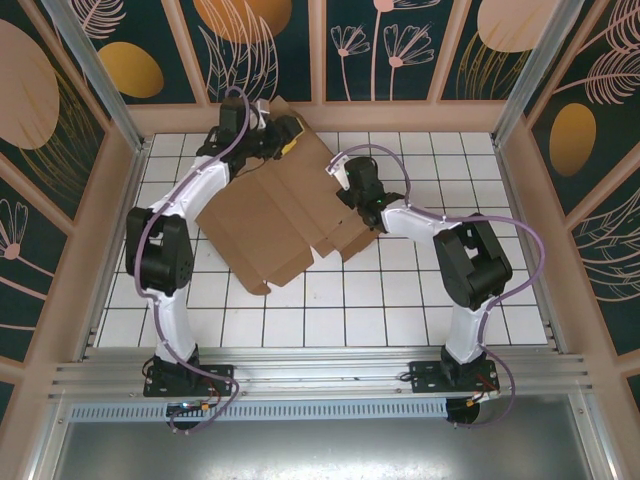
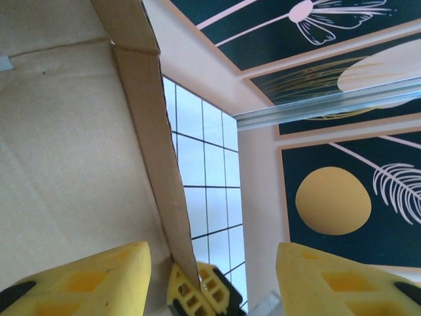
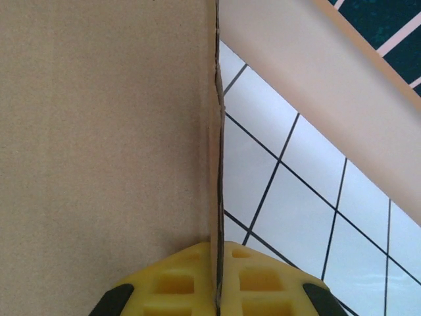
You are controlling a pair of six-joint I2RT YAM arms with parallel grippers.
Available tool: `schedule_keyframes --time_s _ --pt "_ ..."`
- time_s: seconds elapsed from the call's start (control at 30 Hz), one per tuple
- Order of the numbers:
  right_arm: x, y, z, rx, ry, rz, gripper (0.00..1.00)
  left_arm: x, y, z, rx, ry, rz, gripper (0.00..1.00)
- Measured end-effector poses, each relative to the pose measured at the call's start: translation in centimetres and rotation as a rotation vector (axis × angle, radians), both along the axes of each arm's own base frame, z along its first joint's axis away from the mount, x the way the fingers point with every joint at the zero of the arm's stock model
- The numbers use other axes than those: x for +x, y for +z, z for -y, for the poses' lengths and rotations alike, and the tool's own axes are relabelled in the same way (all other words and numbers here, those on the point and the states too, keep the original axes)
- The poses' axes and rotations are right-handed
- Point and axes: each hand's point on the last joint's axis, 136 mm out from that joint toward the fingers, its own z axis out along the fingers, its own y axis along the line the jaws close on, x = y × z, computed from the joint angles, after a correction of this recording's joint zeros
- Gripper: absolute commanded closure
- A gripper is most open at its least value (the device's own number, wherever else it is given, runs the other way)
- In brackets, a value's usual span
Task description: Fold the paper box
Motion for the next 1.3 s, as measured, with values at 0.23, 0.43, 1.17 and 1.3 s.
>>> schedule_keyframes --time_s 0.23,0.43,1.17,1.3 --pt "-0.3 0.7 -0.9 -0.053 0.007 0.05 1.0 1.7 -2.7 0.8 0.001 -0.012 -0.068 0.49" --pt "-0.9 1.6 -2.3 -0.101 0.028 0.101 1.0 2.6 -1.8 1.1 0.0 -0.008 -0.055 0.55" --pt "-4.8 11.7 -3.3 0.033 0.097 0.294 0.38 1.7 -6.7 0.5 -0.215 0.063 -0.151 1.0" --pt "-8.1 18.4 -3.8 0.291 0.187 0.328 0.58 1.1 -8.1 -0.2 -0.329 0.098 -0.156 1.0"
